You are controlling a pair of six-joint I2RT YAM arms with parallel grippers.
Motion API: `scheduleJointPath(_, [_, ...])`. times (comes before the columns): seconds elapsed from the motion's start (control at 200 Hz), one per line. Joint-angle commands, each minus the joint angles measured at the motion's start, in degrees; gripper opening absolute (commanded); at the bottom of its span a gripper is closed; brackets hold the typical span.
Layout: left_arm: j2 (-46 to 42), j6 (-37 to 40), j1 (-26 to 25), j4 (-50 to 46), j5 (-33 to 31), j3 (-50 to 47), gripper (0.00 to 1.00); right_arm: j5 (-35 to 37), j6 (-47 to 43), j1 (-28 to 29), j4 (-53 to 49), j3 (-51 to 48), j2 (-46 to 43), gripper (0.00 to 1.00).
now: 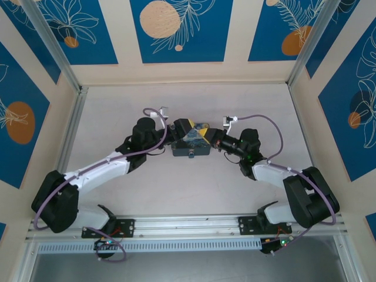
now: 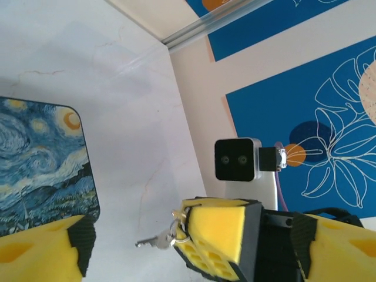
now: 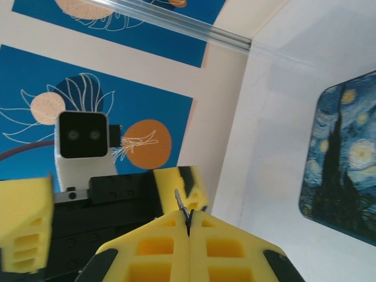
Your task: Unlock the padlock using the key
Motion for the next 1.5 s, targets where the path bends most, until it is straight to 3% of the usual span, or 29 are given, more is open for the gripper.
scheduleJointPath(0.0, [-2.6, 4.7, -0.5, -7.2, -1.0, -1.0, 0.92, -0.4, -3.9, -1.5, -9.1, 1.0, -2.3, 0.0])
scheduleJointPath(0.13, [-3.5, 11.7, -1.7, -15.9, -1.7, -1.8, 1.0, -0.8, -8.0, -3.5, -18.8, 2.7, -3.8, 0.0])
scheduleJointPath(0.285, [-0.2, 19.1, -6.3, -26.8, -6.9, 0.0, 1.0, -1.8, -9.8, -5.9, -23.1, 3.1, -3.6, 0.0])
scheduleJointPath(0.53, [6.1, 21.1, -10.9, -14.9, -8.4, -6.3, 0.97, -2.7, -9.9, -6.0, -22.7, 3.0, -0.3, 0.0])
scheduleJointPath(1.17, [17.6, 31.6, -10.8, 4.1, -12.7, -8.4, 0.93, 0.3, -8.4, -3.8, -20.0, 4.5, 5.6, 0.0])
scheduleJointPath(1.495, [25.3, 33.2, -10.4, 10.2, -11.5, -6.0, 0.92, 0.6, -8.3, -4.2, -20.4, 6.6, 8.2, 0.0])
